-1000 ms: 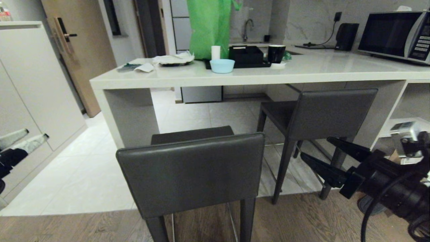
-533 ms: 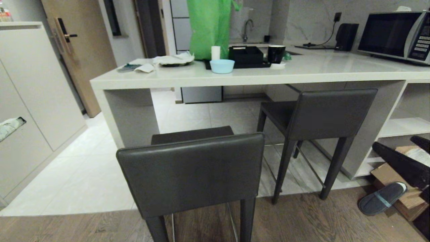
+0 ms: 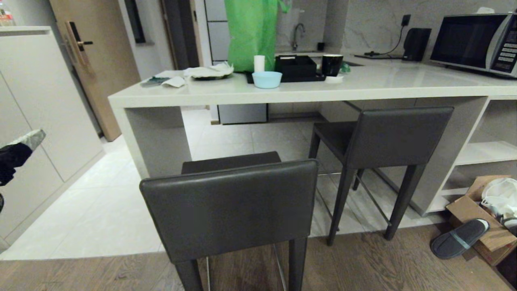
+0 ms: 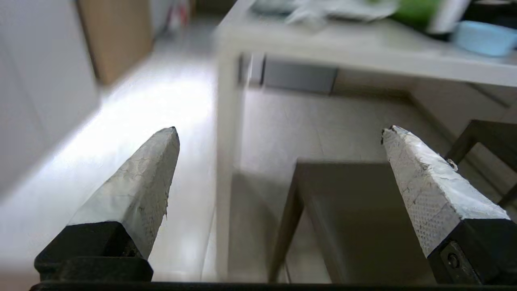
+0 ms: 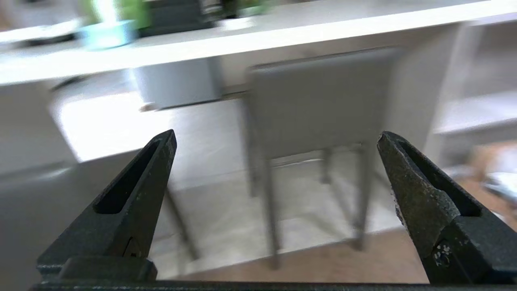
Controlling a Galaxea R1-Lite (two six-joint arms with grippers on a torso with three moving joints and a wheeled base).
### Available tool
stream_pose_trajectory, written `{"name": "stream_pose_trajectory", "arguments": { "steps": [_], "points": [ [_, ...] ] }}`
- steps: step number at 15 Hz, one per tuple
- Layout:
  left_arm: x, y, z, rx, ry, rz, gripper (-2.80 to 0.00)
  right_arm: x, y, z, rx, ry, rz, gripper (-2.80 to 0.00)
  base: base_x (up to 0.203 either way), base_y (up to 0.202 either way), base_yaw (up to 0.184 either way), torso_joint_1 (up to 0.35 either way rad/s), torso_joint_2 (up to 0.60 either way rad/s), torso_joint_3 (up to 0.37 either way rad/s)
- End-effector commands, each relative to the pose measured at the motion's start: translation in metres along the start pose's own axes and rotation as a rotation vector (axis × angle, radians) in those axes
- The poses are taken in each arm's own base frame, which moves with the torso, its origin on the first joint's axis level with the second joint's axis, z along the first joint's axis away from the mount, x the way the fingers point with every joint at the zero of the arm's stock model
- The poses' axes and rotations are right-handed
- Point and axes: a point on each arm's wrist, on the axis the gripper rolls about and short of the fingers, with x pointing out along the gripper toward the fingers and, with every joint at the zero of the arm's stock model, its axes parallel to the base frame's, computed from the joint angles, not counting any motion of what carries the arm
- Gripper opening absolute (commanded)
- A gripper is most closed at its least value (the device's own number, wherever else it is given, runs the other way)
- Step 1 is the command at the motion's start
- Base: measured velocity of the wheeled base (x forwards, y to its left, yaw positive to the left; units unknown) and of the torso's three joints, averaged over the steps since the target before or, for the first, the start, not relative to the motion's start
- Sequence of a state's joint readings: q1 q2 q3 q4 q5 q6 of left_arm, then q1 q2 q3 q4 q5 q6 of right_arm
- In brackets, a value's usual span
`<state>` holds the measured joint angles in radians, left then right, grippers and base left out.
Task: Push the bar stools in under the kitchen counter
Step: Pull the gray chair out from under the dining table
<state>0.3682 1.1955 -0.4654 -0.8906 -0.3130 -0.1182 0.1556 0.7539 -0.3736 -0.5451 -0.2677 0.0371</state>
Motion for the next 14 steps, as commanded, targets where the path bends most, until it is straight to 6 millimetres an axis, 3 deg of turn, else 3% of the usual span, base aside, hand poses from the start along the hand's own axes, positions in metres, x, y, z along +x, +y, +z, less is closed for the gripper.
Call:
{"name": "stream_pose_trajectory", "arguments": {
  "steps": [1,5,8,12,14],
  "points": [
    [-0.015,-0.035,-0.002,-0.001,-0.053,-0.168,0.0,-0.018,-0.006,-0.002,-0.014,-0.036,-0.025,0.0,0.0,0.0,0.0,0.0,0.0,0.0],
    [-0.079,-0.05,-0.006,0.023,-0.101,-0.255,0.0,-0.048,-0.016,-0.038,-0.064,-0.009,-0.059,0.0,0.0,0.0,0.0,0.0,0.0,0.0],
    [-0.127,-0.053,-0.012,0.036,-0.122,-0.315,0.0,-0.062,-0.02,-0.051,-0.084,-0.029,-0.082,0.0,0.0,0.0,0.0,0.0,0.0,0.0],
    [-0.175,-0.051,-0.045,0.036,0.004,-0.295,0.0,-0.086,-0.025,-0.065,-0.098,-0.037,-0.077,0.0,0.0,0.0,0.0,0.0,0.0,0.0],
    [-0.18,-0.049,-0.072,0.116,0.043,-0.236,0.0,-0.106,-0.027,-0.075,-0.108,-0.055,-0.043,0.0,0.0,0.0,0.0,0.0,0.0,0.0]
  ]
}}
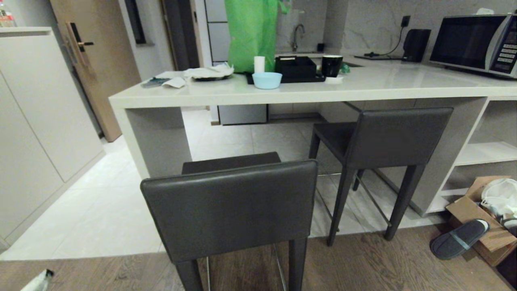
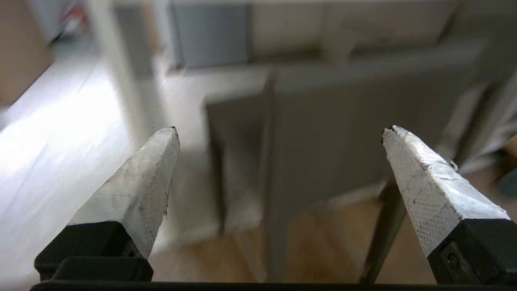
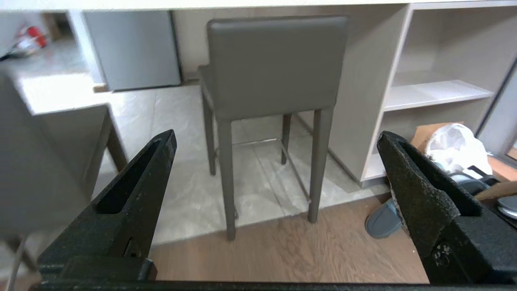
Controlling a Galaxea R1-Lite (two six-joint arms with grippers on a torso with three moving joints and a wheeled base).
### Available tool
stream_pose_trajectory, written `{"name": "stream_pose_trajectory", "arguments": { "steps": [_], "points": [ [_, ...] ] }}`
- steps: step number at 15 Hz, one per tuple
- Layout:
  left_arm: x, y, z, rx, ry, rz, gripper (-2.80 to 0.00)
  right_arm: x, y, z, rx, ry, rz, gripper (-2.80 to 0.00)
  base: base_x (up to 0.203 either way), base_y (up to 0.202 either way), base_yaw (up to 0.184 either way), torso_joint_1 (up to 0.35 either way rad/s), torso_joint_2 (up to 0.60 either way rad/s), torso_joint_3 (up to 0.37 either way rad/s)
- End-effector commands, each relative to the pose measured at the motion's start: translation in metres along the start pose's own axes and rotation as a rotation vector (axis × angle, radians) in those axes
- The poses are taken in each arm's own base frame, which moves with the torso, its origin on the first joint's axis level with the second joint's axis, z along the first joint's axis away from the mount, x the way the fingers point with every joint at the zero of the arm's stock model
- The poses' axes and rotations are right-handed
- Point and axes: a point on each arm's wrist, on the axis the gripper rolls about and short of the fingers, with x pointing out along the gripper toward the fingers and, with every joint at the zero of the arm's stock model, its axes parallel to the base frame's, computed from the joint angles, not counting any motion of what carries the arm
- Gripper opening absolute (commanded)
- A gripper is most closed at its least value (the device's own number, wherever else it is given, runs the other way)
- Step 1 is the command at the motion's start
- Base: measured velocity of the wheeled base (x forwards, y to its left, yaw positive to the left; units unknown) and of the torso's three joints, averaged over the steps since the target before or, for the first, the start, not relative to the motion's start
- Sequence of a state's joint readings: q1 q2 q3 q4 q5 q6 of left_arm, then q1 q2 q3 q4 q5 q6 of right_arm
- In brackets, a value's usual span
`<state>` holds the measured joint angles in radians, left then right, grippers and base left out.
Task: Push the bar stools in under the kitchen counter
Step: Pull the gray chair out from under the dining table
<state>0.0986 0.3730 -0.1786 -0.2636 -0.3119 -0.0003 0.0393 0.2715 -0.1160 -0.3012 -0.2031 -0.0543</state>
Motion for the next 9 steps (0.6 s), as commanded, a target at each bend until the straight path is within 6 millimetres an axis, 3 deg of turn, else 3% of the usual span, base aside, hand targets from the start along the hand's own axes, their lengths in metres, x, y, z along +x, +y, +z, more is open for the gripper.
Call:
{"name": "stream_pose_trajectory", "arguments": {
  "steps": [1,3,7,9],
  "points": [
    [-0.011,-0.003,-0.023,0.11,-0.078,0.054,0.0,-0.029,-0.004,-0.014,-0.009,-0.06,0.016,0.0,0.0,0.0,0.0,0.0,0.0,0.0],
    [-0.01,-0.003,-0.03,0.181,-0.123,0.06,0.0,-0.037,-0.004,-0.022,-0.03,-0.033,0.023,0.0,0.0,0.0,0.0,0.0,0.0,0.0],
    [-0.013,-0.006,-0.03,0.134,-0.141,-0.183,0.0,-0.034,-0.001,-0.032,-0.047,0.011,0.098,0.0,0.0,0.0,0.0,0.0,0.0,0.0],
    [-0.019,-0.007,-0.036,0.149,-0.144,-0.205,0.0,-0.032,0.001,-0.039,-0.069,0.03,0.148,0.0,0.0,0.0,0.0,0.0,0.0,0.0]
  ]
}}
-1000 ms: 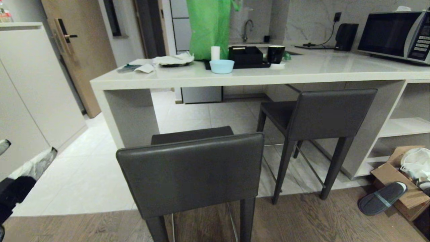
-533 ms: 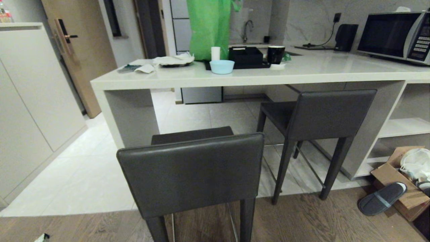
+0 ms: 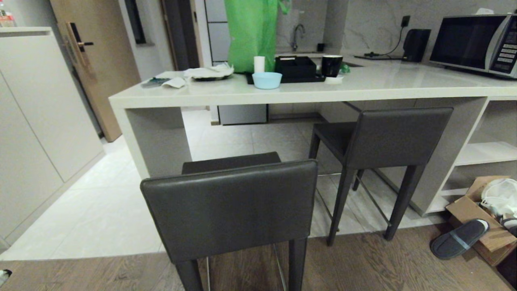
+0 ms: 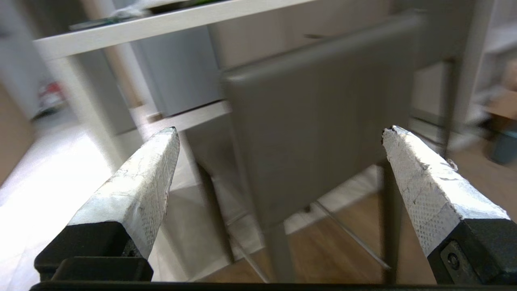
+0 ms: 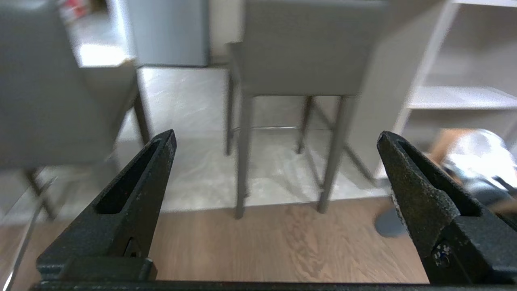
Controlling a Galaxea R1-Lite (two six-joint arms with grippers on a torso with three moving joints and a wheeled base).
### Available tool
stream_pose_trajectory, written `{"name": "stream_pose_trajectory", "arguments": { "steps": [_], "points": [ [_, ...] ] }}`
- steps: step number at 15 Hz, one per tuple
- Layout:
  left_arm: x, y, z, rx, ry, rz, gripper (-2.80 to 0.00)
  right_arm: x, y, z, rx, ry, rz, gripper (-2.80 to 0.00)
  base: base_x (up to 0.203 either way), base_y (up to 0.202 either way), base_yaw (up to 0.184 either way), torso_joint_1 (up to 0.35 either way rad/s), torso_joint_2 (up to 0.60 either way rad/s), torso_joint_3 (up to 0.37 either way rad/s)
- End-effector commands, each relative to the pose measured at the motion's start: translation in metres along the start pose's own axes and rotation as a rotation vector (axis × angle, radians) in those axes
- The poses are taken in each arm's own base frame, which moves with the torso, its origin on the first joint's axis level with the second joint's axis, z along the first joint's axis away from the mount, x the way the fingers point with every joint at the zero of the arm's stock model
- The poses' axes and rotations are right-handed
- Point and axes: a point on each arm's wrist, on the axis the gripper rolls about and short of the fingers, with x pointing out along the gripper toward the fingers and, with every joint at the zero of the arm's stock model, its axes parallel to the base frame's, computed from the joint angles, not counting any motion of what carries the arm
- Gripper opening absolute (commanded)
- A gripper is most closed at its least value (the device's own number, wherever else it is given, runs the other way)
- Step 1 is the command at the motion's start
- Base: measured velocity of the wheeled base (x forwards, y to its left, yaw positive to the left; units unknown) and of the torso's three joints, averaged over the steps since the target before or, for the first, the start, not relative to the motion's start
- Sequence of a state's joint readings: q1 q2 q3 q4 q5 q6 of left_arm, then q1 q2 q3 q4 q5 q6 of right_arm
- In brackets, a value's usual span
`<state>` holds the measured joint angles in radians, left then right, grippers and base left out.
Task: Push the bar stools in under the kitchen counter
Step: Pull the gray chair out from under the dining table
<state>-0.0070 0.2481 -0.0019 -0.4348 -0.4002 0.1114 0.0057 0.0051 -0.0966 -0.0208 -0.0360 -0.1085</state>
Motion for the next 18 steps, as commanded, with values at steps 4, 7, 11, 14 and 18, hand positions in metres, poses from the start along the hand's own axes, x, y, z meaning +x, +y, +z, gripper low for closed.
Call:
{"name": "stream_pose_trajectory", "arguments": {
  "steps": [4,7,11,14,18],
  "points": [
    [-0.028,-0.012,-0.025,-0.024,0.08,0.134,0.0,0.005,0.003,-0.023,0.007,0.049,0.041,0.0,0.0,0.0,0.0,0.0,0.0,0.0],
    [-0.029,-0.009,-0.035,-0.115,0.199,0.329,0.0,0.005,0.005,-0.025,0.006,0.068,0.09,0.0,0.0,0.0,0.0,0.0,0.0,0.0],
    [-0.029,-0.008,-0.042,-0.122,0.232,0.4,0.0,0.005,0.004,-0.029,0.064,0.108,0.051,0.0,0.0,0.0,0.0,0.0,0.0,0.0],
    [-0.03,-0.008,-0.042,-0.109,0.234,0.397,0.0,0.005,0.004,-0.028,0.091,0.104,0.038,0.0,0.0,0.0,0.0,0.0,0.0,0.0],
    [-0.029,-0.008,-0.042,-0.121,0.232,0.398,0.0,0.005,0.004,-0.028,0.094,0.102,0.04,0.0,0.0,0.0,0.0,0.0,0.0,0.0]
  ]
}}
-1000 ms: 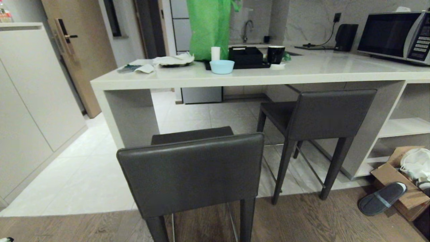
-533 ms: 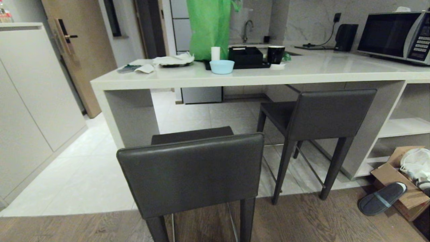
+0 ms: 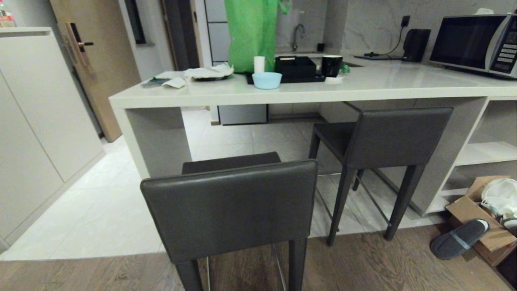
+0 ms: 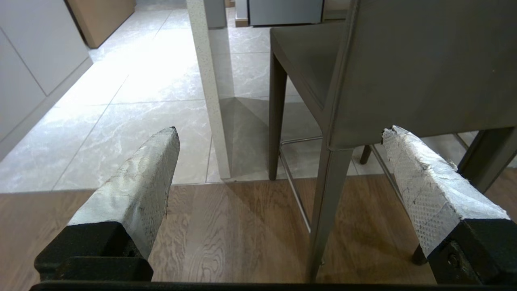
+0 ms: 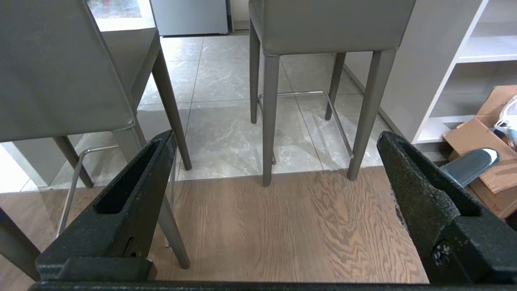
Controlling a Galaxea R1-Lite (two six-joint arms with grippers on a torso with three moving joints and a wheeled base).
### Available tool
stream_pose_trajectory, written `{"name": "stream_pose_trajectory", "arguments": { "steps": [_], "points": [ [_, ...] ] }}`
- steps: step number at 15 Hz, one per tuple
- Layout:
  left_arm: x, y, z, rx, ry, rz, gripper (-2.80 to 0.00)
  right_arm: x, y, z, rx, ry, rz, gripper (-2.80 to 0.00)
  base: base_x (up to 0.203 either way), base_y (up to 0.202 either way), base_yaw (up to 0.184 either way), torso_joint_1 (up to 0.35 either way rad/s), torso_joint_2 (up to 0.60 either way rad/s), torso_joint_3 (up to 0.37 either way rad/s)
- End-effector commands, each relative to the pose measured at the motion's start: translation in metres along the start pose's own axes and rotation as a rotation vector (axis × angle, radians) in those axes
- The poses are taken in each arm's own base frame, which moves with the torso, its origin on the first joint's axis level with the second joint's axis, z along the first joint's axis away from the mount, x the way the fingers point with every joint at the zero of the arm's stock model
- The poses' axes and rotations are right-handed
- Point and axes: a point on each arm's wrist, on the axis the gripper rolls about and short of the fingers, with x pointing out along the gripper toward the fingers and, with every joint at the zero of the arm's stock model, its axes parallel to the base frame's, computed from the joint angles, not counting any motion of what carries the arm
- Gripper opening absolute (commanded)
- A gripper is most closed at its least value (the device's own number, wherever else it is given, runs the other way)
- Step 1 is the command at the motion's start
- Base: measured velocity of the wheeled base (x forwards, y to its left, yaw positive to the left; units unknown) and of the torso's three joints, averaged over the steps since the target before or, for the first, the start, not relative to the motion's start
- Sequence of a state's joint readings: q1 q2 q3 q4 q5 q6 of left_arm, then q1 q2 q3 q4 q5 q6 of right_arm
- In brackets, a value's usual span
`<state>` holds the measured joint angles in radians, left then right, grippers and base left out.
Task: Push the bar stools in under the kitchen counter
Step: Pull the gray chair out from under the dining table
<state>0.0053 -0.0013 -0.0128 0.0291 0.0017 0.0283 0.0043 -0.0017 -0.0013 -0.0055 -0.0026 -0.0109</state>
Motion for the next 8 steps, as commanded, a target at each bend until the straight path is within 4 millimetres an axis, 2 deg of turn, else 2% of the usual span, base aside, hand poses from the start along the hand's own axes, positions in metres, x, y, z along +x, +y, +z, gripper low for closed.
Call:
{"name": "stream_pose_trajectory", "arguments": {
  "steps": [1,2,3,8],
  "points": [
    [0.0,0.0,-0.0003,0.002,0.002,0.001,0.0,0.0001,0.0,0.0003,0.001,-0.001,0.0,0.0,0.0,0.0,0.0,0.0,0.0,0.0],
    [0.0,0.0,-0.0003,0.008,0.002,0.001,0.0,0.0002,0.0,0.0002,0.002,0.0,0.0,0.0,0.0,0.0,0.0,0.0,0.0,0.0],
    [0.0,0.0,-0.0005,0.013,0.003,0.001,-2.8,0.0001,0.0,0.0003,-0.003,-0.001,0.001,-2.8,0.0,0.0,0.0,0.0,0.0,0.0],
    [0.0,-0.0001,-0.0003,0.013,0.002,-0.001,-2.8,0.0001,0.0,0.0003,-0.004,-0.001,0.001,-2.8,0.0,0.0,0.0,0.0,0.0,0.0]
  ]
}}
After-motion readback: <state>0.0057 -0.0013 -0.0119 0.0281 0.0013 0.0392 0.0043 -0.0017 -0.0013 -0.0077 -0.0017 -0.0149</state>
